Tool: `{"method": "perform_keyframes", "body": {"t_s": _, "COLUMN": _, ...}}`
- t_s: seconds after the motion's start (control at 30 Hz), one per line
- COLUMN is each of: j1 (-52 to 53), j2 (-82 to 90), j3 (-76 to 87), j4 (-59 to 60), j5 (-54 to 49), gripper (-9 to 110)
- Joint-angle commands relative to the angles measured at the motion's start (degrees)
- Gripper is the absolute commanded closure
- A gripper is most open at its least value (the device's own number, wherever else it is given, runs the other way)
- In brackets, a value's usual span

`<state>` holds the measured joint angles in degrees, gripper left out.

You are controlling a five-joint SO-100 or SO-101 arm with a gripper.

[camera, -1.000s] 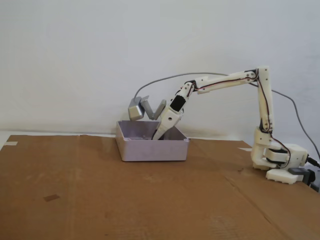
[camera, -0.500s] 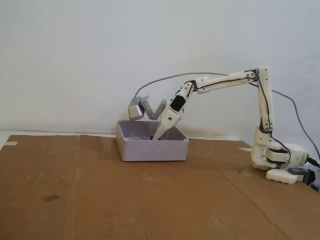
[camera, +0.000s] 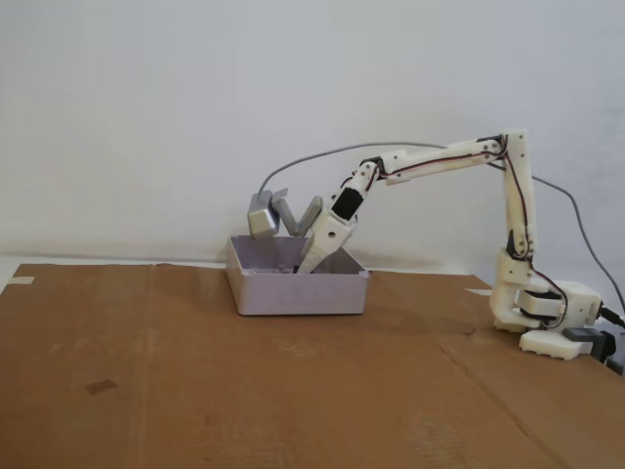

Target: Grasp a block and put it in the box.

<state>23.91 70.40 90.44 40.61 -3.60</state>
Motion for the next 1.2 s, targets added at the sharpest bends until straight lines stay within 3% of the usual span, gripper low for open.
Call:
{"method": "perform_keyframes", "body": {"t_s": 0.0, "j1": -1.05, "j2": 2.81, "j3": -6.77, "j4": -2.72, "j5": -0.18, "gripper": 58}}
{"method": "perform_keyframes", "body": {"t_s": 1.17, "j1": -6.15, "j2": 3.60, "j3": -31.11, "j4": -1.93, "j5": 0.35, "gripper": 58}}
